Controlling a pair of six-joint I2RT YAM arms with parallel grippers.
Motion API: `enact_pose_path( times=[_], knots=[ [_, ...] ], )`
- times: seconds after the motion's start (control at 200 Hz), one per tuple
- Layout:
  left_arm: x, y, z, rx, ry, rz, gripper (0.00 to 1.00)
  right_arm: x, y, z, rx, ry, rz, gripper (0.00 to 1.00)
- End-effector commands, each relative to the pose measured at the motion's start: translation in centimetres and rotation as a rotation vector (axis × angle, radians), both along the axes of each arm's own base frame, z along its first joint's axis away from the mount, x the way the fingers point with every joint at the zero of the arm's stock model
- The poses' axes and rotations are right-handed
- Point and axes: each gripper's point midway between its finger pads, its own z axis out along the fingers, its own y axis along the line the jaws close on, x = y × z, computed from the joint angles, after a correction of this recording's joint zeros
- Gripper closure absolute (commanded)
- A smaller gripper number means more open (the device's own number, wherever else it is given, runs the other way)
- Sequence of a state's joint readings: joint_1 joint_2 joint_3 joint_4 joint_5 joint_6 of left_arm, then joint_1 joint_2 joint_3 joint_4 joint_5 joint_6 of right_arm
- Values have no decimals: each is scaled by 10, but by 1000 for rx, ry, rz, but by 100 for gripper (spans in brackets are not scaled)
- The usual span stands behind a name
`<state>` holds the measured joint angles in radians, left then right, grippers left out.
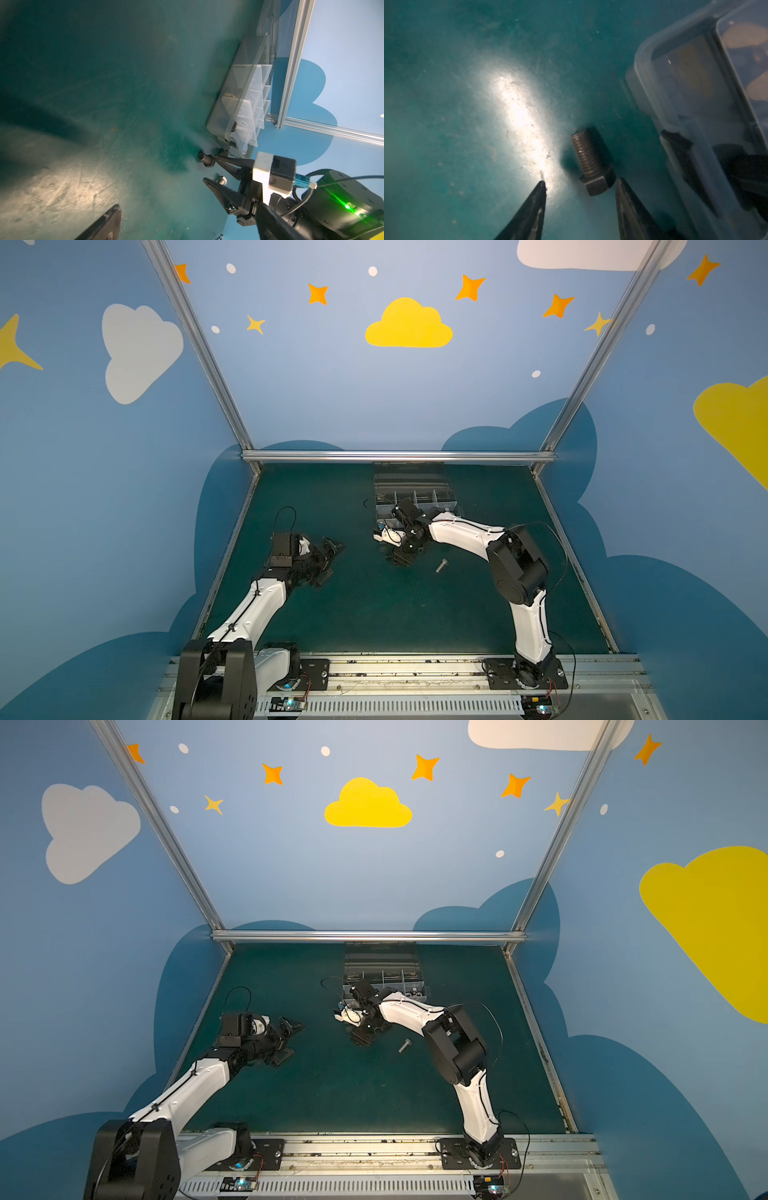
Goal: Sort the screws and nuts into containers
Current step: Pick up the screw from the center of the table.
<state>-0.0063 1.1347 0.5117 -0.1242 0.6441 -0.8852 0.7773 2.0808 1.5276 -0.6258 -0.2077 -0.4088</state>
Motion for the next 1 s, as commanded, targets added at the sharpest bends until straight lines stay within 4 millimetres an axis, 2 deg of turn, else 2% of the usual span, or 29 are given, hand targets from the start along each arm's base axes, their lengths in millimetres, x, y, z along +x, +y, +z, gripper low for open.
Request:
enact_pose_path(
  times=[0.0,0.285,0.716,0.996],
  knots=[
    [-1,2,1,13,-11,-6,0,5,6,1,-3,-23,23,47],
    [0,1,0,9,-7,-8,0,10,13,1,19,-57,62,47],
    [0,2,1,11,-10,-7,0,-1,5,-21,-33,2,68,47],
    [0,2,0,8,-11,-6,0,-9,-3,-25,-58,32,55,55]
  ],
)
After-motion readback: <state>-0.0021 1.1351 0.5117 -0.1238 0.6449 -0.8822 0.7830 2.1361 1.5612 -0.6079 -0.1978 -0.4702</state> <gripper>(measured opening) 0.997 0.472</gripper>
